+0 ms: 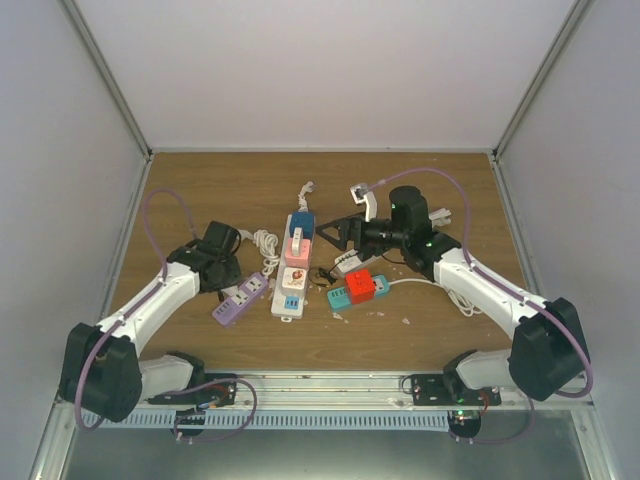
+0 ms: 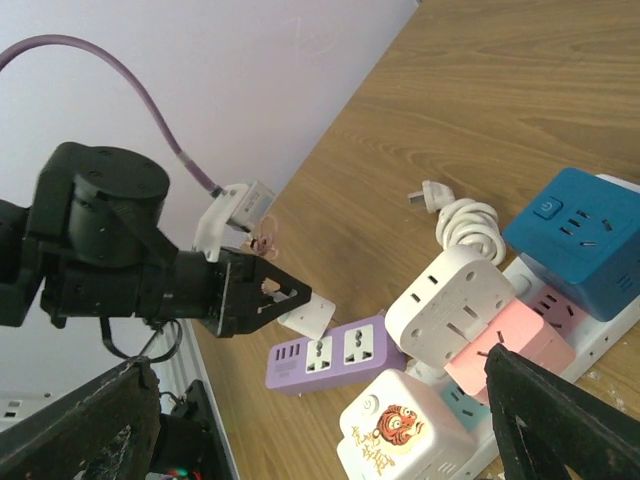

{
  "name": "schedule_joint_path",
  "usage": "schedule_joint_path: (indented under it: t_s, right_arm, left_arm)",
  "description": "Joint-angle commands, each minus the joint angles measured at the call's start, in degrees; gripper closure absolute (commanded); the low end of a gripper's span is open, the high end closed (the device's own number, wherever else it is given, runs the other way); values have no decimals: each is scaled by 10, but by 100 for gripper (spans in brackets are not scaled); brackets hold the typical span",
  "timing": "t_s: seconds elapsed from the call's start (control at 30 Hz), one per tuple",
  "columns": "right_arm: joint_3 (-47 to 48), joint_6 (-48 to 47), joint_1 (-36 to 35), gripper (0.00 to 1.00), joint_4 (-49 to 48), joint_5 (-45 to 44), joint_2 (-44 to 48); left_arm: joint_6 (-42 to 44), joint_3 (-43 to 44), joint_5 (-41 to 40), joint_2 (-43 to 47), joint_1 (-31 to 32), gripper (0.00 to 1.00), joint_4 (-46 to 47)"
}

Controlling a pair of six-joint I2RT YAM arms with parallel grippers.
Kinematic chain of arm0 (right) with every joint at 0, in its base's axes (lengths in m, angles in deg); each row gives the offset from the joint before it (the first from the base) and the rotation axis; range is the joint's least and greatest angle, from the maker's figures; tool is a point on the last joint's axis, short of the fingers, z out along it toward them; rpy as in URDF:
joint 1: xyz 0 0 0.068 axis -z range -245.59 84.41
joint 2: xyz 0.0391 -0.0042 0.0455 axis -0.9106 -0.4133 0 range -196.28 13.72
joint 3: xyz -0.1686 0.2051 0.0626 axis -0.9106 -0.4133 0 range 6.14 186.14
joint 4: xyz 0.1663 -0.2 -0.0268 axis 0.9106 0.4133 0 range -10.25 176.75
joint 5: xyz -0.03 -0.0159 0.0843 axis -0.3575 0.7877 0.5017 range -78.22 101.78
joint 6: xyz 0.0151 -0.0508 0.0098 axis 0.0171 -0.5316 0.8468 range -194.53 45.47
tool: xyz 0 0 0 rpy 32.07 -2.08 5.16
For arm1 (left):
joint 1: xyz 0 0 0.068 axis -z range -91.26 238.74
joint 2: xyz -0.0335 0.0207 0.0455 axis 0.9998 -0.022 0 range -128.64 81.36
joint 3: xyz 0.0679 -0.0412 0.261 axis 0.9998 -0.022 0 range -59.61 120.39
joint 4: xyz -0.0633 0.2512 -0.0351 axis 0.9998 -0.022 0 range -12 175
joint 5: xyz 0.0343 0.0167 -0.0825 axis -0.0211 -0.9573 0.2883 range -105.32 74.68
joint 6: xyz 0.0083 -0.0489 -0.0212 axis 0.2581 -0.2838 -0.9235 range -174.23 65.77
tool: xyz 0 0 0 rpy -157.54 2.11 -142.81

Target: Insert the plug

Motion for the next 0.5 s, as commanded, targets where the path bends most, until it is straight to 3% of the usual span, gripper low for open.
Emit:
schedule_joint_path:
  t_s: [0.0,0.1,0.27,0.47]
  right_arm:
    - [-5,0,5,11,-8,-6,8]
    - [-6,2,6,11,-9,-7,9]
    - [-14,9,5,11,-17,-7,14]
    - [-18,8,6,11,-10,-16,24]
  left_arm:
    - [-53,-15,84,29,32,100,-45]
    - [-71,-22,81,44,45,100,-50]
    - [-91,14,-21,44,45,98,-80]
    - [-108,20,-88,38,46,100,-78]
